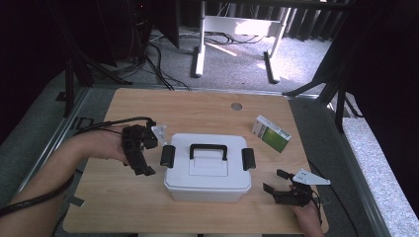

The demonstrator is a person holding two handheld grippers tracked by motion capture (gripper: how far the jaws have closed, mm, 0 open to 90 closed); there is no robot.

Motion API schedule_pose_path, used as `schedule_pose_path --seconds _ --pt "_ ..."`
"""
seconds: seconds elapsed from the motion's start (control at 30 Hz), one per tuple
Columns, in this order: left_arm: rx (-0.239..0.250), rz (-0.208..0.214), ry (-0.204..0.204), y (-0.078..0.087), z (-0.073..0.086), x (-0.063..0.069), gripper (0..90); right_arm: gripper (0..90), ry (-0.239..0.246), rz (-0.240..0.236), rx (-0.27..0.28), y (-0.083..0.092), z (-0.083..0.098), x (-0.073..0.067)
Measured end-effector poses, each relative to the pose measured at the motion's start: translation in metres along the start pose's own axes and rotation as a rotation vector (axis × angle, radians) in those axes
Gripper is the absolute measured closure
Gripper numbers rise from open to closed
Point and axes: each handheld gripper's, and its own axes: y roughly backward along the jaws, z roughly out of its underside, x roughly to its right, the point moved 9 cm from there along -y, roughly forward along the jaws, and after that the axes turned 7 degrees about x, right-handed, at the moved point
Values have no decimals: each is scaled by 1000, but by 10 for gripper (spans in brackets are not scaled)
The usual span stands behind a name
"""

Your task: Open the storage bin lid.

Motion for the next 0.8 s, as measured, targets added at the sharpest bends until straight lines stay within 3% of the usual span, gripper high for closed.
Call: schedule_pose_path --seconds 0.8 --pt "-13 28 -92 -17 -68 -11 187 130 -7 -8 -3 0 1 0"
